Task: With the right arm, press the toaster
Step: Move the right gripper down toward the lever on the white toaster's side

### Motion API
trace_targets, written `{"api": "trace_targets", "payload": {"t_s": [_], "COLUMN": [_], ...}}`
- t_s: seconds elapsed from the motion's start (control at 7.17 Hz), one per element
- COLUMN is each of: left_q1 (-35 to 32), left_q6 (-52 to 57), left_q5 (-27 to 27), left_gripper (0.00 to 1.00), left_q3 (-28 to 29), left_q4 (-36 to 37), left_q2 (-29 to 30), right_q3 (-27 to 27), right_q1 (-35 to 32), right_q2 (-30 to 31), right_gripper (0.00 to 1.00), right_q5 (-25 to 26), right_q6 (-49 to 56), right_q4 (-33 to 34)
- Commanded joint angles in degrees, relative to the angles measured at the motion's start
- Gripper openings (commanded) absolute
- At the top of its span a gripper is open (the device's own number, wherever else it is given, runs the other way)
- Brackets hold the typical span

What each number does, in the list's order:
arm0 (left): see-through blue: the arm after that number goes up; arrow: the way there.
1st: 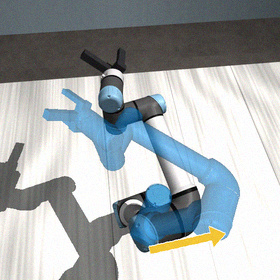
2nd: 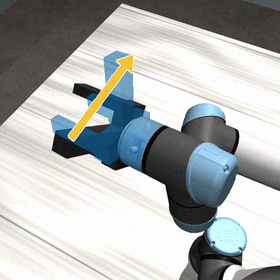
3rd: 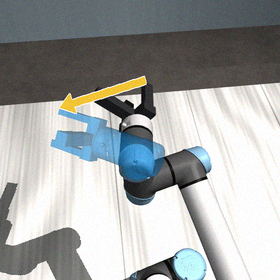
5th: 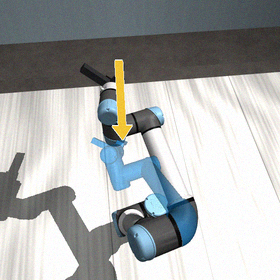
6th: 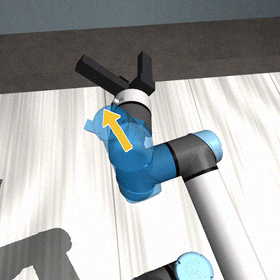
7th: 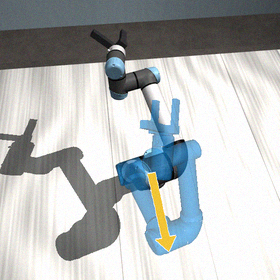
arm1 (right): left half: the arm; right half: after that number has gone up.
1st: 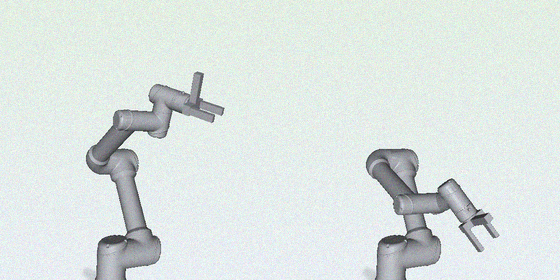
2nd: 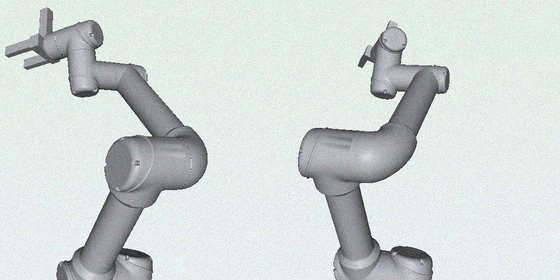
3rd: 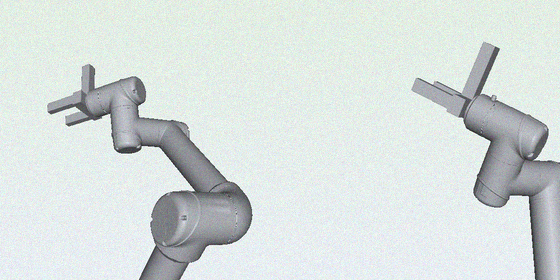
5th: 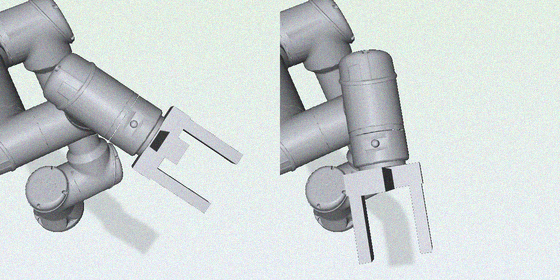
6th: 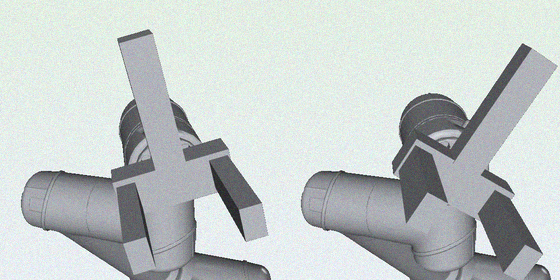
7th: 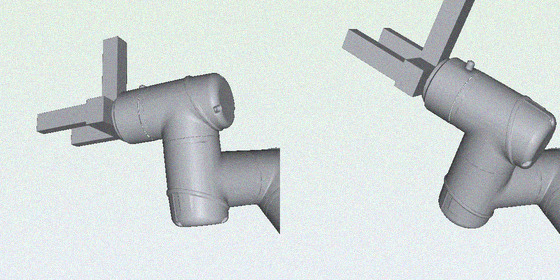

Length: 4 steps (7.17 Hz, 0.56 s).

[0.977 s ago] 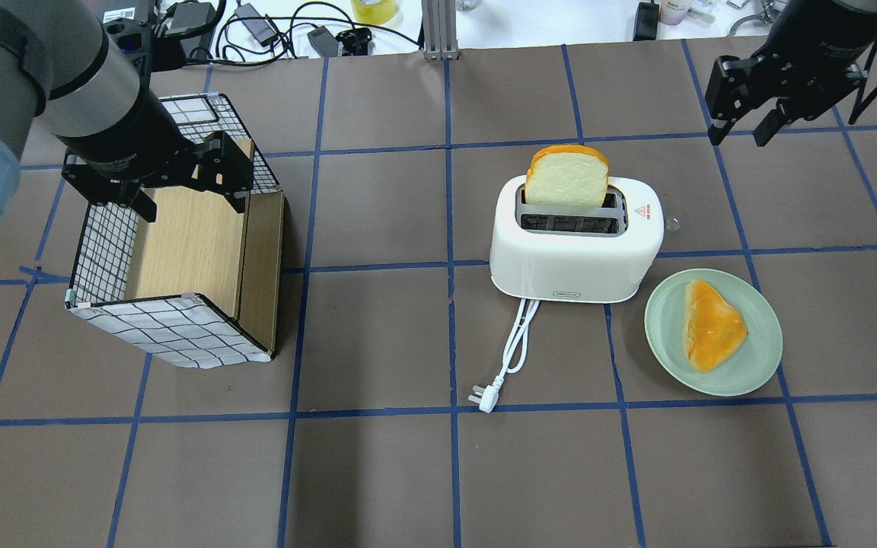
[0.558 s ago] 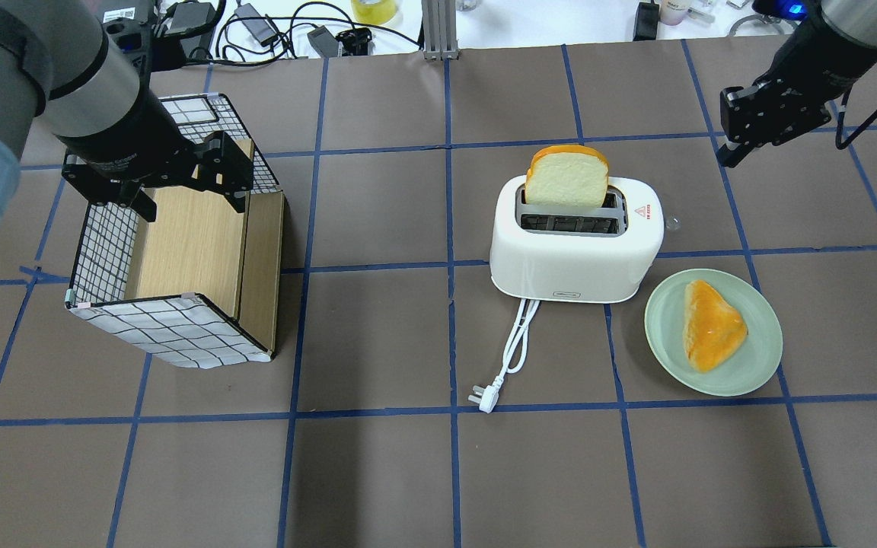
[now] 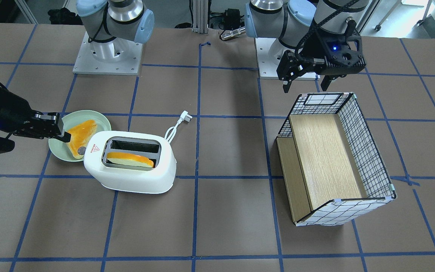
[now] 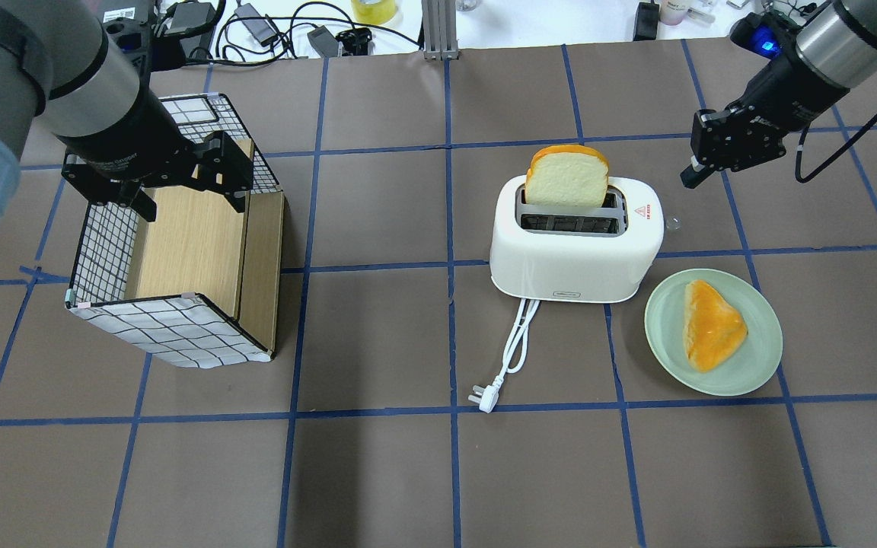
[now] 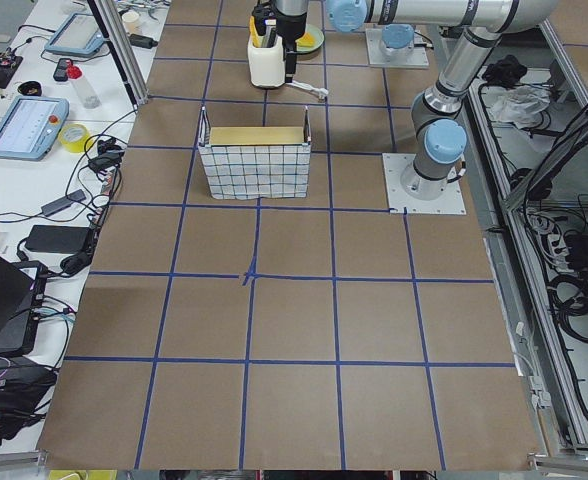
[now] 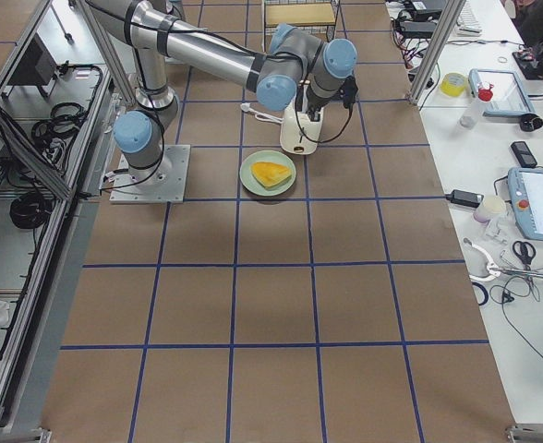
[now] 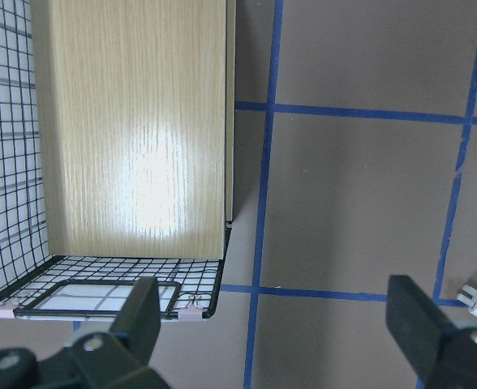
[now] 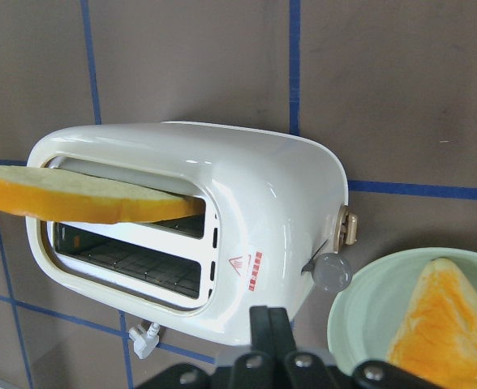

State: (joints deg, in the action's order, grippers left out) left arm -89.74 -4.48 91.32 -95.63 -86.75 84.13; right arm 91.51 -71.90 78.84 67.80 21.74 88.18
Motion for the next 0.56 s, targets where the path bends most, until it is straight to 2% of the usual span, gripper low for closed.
{"api": "trace_targets", "payload": {"t_s": [0.0,0.28,0.42], "left_q1": [0.0,0.0,0.0], "left_q6": [0.0,0.0,0.0], "left_q5": [0.0,-0.09,0.0], "left_gripper": [1.0,1.0,1.0], "left_q3": [0.0,0.0,0.0], "left_q4": [0.0,0.0,0.0], "left_q2": [-0.02,0.07,-0.02], "right_q3": [0.6,1.3,2.09], "right_q1": [0.26,1.48,1.84], "right_q2": [-0.96,-0.96,-1.75], "right_gripper": [0.04,0.04,0.04], "right_q5": [-0.83,0.22,3.01], "right_q6": [2.34,2.08,1.82], "right_q4": [0.33,1.03,2.94]}}
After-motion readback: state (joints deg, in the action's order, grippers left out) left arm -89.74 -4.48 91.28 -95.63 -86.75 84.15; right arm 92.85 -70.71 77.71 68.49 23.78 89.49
